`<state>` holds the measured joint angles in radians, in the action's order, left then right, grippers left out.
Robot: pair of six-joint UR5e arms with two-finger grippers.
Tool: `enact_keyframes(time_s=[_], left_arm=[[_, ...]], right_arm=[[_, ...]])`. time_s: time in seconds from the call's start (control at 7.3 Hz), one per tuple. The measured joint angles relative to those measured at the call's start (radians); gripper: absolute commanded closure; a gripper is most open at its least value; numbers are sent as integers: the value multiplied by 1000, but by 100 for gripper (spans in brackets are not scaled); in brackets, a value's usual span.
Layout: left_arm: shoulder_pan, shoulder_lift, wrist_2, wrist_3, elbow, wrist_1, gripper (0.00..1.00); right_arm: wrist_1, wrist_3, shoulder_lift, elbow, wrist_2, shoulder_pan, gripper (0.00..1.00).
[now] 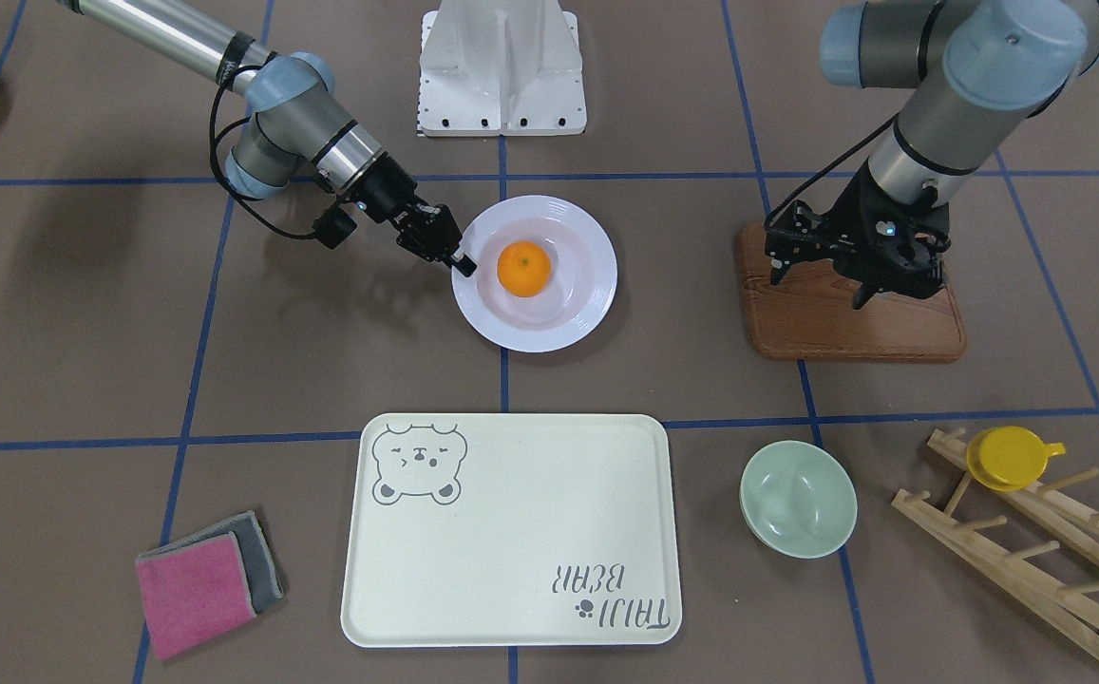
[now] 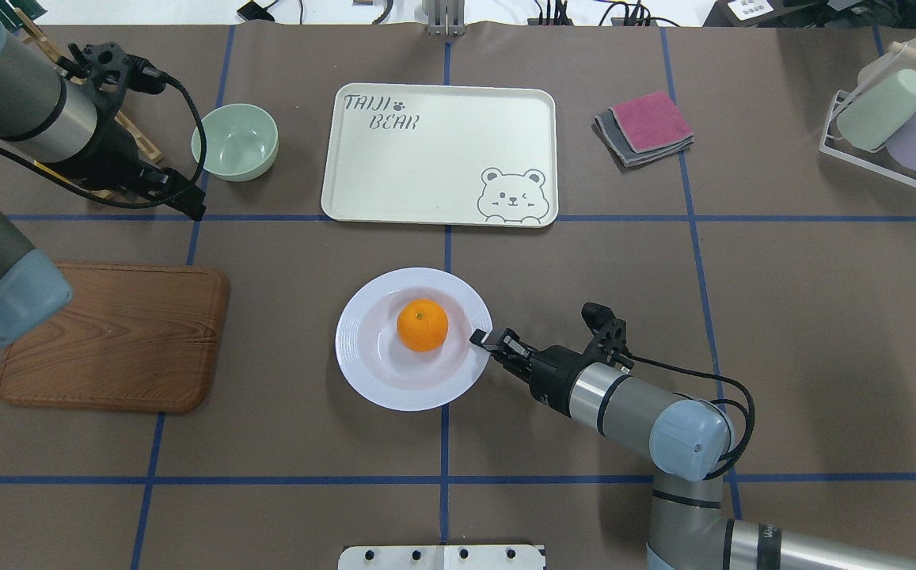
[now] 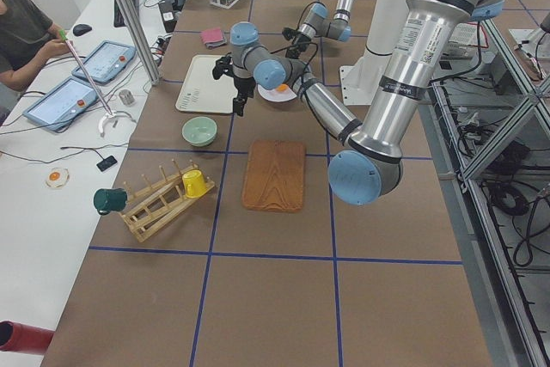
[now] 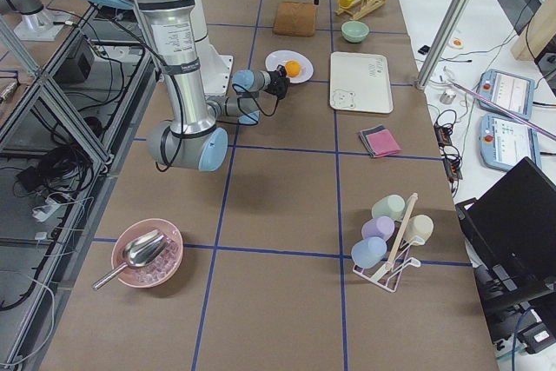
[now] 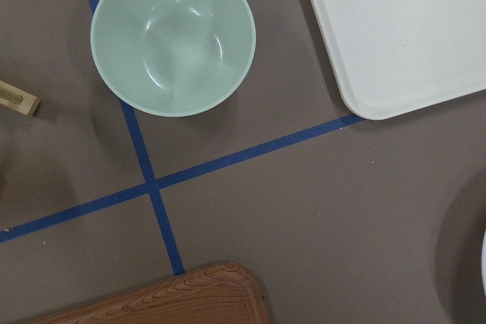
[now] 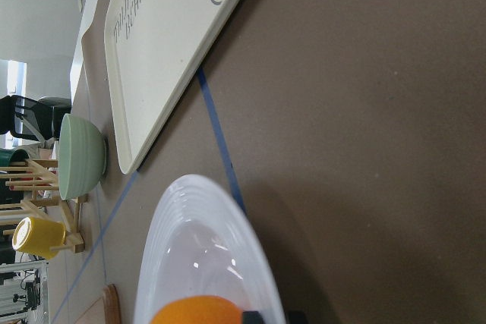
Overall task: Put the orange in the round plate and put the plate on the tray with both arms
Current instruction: 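Press the right gripper against the plate rim nearest it, then push the plate with the right gripper onto the cream bear tray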
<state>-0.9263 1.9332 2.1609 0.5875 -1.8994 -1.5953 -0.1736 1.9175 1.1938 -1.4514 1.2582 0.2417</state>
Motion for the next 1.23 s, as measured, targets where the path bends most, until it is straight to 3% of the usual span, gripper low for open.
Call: enact_keyframes(time_s=[0.41,0.68,1.23], left_arm=[[1,0,0,0,-1,-1,0],[0,-6,-1,1,-12,0,0],[0,-99,-1,10,-116,0,0]], right_arm=[[80,-1,-8,-16,-92,29,100],[87,27,-49,21,-114,111,100],[63,142,-255,331,-115,255,100]])
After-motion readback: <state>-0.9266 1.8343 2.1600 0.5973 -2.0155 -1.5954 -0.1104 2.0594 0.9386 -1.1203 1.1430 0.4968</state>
